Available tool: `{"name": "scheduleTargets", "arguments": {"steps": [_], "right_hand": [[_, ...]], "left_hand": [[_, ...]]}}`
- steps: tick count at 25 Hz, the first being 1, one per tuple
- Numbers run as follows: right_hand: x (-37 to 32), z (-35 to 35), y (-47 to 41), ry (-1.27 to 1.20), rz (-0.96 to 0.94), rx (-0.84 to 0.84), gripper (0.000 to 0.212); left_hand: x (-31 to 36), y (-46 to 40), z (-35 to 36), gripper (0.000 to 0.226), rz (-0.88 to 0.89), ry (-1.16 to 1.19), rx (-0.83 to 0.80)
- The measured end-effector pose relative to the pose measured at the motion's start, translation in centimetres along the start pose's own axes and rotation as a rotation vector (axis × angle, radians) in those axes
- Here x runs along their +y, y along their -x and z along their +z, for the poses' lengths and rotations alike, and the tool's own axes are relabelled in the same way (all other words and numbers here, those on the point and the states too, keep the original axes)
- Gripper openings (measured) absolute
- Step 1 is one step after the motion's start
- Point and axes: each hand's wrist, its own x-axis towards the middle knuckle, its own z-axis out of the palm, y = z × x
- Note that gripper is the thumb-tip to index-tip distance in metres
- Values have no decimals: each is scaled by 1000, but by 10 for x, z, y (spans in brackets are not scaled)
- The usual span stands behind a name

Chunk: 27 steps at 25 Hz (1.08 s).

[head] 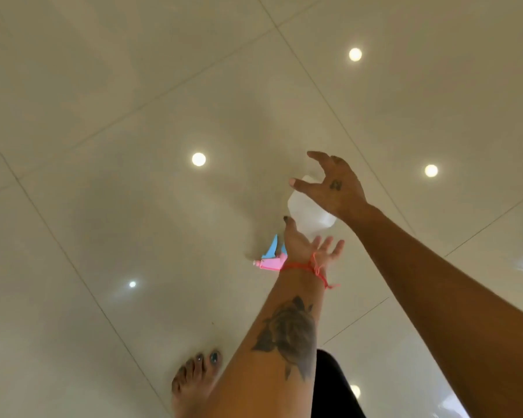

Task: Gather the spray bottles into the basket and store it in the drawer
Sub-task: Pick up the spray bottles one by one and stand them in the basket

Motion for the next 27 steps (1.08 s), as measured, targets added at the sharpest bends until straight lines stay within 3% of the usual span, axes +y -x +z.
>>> {"name": "scheduleTargets", "arguments": {"steps": [5,15,21,27], "right_hand": [[9,2,18,-223,86,3,49],[-90,-28,174,-579,66,81,42],[-183,-37,273,-635,-71,23,41],[-250,7,357,-610,-246,-145,42]], "left_hand": [[8,6,-5,61,63,6,-35],[20,186,-38,44,328,-79,-28],[42,306,-81,41,449,-14,-75],[69,390,-161,41,646,130,-59]]}}
